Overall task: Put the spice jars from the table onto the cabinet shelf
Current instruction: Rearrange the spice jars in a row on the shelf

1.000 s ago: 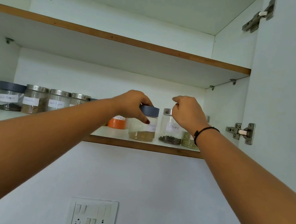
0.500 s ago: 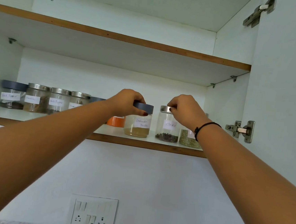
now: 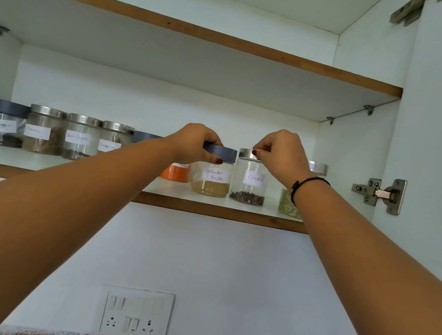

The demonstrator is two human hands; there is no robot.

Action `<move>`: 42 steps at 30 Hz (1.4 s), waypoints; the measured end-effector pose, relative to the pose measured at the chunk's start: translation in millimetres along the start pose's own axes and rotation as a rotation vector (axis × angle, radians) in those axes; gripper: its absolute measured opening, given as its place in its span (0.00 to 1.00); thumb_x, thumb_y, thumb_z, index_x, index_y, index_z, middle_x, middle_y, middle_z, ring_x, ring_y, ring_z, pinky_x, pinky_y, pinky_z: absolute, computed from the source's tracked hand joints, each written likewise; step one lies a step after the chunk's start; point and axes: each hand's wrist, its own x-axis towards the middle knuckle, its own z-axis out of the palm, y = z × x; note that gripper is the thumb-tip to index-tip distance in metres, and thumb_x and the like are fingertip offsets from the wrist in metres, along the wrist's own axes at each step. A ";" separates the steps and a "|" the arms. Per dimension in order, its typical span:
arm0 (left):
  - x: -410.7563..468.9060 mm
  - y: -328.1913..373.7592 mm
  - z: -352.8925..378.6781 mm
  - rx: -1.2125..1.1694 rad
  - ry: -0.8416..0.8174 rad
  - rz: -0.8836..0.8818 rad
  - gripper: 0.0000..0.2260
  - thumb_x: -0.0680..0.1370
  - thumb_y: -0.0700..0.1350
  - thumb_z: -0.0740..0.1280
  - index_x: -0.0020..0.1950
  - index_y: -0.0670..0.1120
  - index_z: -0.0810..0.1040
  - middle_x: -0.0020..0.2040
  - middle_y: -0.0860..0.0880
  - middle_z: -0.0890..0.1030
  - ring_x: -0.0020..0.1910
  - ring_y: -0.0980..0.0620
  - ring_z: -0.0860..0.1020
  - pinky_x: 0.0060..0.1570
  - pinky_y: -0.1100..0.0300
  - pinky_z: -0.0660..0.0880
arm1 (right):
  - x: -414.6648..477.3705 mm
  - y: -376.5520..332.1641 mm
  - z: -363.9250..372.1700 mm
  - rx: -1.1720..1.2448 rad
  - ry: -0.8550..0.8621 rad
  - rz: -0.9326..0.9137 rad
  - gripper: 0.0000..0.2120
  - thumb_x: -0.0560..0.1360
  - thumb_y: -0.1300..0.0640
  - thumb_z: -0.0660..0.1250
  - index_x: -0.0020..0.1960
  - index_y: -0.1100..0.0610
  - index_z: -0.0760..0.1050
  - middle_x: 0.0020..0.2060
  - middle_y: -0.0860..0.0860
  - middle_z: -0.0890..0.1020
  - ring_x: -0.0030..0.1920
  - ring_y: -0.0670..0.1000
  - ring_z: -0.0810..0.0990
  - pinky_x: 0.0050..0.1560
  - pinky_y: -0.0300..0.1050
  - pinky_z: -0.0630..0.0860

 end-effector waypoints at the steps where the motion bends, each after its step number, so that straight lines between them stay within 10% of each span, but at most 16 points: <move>1: 2.8 -2.2 1.0 0.000 -0.004 -0.001 0.16 0.76 0.45 0.73 0.64 0.45 0.79 0.58 0.46 0.81 0.54 0.48 0.78 0.51 0.60 0.74 | 1.7 -0.3 2.7 -0.022 0.001 -0.002 0.05 0.75 0.64 0.70 0.44 0.62 0.85 0.43 0.54 0.86 0.44 0.55 0.84 0.49 0.51 0.82; 42: 68.6 -70.4 34.2 0.215 -0.044 0.034 0.13 0.78 0.45 0.71 0.62 0.44 0.81 0.55 0.45 0.83 0.53 0.46 0.79 0.52 0.55 0.74 | 45.5 23.7 99.8 -0.118 -0.005 -0.007 0.16 0.75 0.71 0.60 0.56 0.62 0.83 0.53 0.58 0.84 0.55 0.58 0.81 0.57 0.48 0.77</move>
